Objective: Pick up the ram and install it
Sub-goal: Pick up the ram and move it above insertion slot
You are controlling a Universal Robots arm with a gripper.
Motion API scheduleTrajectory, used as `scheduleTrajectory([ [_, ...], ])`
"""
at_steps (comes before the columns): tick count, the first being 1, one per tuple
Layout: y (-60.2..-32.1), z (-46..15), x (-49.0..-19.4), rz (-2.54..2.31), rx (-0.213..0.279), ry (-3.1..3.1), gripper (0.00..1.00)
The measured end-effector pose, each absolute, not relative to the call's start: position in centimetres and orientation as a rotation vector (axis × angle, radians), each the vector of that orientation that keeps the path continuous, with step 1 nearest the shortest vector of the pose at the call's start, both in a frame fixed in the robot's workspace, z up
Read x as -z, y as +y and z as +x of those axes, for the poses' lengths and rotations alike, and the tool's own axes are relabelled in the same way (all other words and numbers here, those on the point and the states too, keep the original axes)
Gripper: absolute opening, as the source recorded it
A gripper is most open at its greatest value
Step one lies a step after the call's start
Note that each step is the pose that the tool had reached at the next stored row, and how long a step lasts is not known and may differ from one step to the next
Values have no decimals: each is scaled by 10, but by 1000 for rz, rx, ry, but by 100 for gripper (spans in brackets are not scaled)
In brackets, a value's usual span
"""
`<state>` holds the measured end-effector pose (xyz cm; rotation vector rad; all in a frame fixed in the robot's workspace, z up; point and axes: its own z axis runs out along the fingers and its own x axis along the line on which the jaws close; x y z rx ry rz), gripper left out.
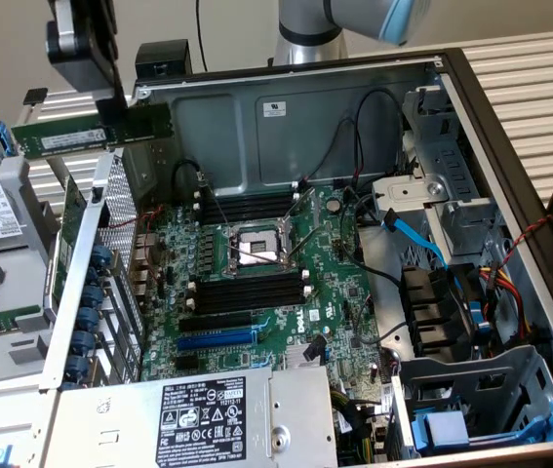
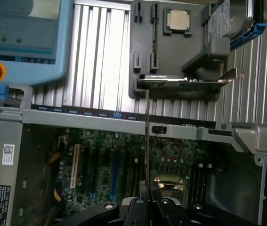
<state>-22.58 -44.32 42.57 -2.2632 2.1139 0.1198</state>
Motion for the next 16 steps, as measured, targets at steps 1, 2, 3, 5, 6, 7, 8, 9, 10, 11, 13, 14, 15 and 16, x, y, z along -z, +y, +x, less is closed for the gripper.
scheduleTrajectory([
  [1,-443,-221,-426,-2263,-120,2114,12],
  [2,-443,-217,-425,-2263,-120,2114,12],
  [3,-443,-212,-425,-2263,-120,2114,12],
  [5,-443,-203,-424,-2263,-120,2114,12],
  [6,-443,-199,-423,-2264,-120,2114,12],
  [7,-443,-194,-422,-2264,-120,2114,12],
  [8,-443,-189,-421,-2263,-120,2114,12],
  [9,-443,-185,-420,-2264,-120,2114,12],
  [10,-443,-180,-419,-2264,-121,2114,12],
  [11,-443,-176,-418,-2264,-121,2114,12],
  [13,-443,-167,-417,-2264,-121,2114,12],
  [14,-442,-162,-417,-2264,-121,2114,12],
  [15,-442,-158,-417,-2264,-121,2114,12],
  [16,-442,-154,-416,-2264,-121,2114,12],
])
